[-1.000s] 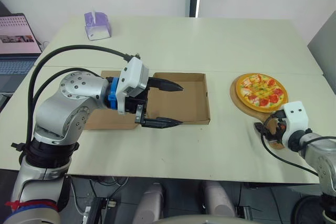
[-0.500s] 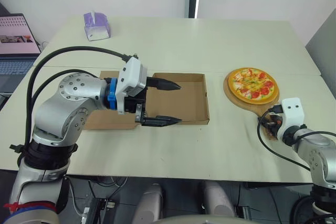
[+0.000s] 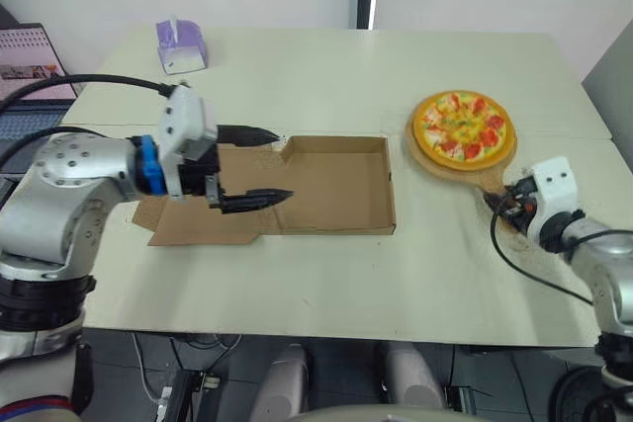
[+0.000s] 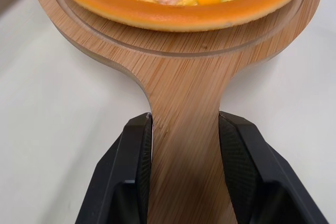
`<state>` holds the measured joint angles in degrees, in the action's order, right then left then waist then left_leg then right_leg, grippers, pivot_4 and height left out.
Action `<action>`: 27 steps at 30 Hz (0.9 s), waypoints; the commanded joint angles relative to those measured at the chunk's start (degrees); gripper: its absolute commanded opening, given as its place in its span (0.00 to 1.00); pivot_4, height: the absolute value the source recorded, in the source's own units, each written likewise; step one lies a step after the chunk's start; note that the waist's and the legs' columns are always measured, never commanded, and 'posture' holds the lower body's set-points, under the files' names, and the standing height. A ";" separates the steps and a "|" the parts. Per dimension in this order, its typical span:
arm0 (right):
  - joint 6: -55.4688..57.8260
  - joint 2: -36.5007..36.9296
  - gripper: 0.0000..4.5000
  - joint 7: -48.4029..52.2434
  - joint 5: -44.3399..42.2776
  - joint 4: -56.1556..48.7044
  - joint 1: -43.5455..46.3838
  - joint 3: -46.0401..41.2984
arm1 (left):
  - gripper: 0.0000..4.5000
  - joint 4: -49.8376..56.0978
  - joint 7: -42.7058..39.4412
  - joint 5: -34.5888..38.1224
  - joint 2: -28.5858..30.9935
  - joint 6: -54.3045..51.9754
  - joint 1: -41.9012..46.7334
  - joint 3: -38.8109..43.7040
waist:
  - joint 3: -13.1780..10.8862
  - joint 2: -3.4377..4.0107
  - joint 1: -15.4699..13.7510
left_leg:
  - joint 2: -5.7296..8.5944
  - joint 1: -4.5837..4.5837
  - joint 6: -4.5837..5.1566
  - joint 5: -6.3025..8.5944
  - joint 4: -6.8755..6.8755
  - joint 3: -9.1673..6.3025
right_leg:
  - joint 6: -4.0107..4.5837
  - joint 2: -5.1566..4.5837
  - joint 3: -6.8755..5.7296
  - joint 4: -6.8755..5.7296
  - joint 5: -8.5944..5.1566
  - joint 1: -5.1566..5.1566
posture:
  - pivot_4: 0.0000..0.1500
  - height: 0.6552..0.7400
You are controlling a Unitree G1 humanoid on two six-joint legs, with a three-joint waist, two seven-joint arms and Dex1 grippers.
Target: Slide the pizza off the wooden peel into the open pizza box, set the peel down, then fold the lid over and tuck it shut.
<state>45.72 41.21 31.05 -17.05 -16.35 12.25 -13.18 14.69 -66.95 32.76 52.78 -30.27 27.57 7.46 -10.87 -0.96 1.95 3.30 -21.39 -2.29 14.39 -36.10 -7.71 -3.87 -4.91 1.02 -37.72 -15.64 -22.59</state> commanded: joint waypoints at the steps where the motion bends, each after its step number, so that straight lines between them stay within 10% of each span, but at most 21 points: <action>1: -3.69 5.63 0.35 8.31 -2.50 -0.38 6.90 0.54 | 1.00 -0.52 -0.94 -0.74 3.26 2.06 -2.45 4.85 | 0.00 0.00 0.10 | 0.00 -0.09 0.00 0.00 0.00 0.02 | 0.01 0.00 0.00 -0.02 0.00 -0.11 | 1.00 1.00; 11: -15.35 13.69 0.35 26.65 3.89 9.81 24.15 17.33 | 1.00 3.10 -1.14 1.05 7.16 1.26 -11.13 11.55 | -0.04 0.01 -0.07 | -0.10 -0.65 0.00 -0.01 -0.05 0.06 | 0.08 -0.10 -0.01 -0.08 0.05 -0.71 | 1.00 1.00; 27: -31.13 7.93 0.35 28.40 17.77 20.96 35.26 25.97 | 1.00 7.55 1.40 2.93 7.23 -1.60 -15.37 14.74 | -0.04 0.00 -0.12 | -0.07 -0.70 -0.03 -0.02 -0.07 0.01 | 0.09 -0.11 -0.05 -0.09 0.06 -0.74 | 1.00 1.00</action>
<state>16.60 49.09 60.71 1.13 5.74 44.32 15.39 20.36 -65.75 34.88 58.90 -32.06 11.92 20.31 -10.91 -0.96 1.83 3.23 -22.09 -2.32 14.37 -36.17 -7.70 -3.78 -5.02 0.98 -37.82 -15.58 -23.34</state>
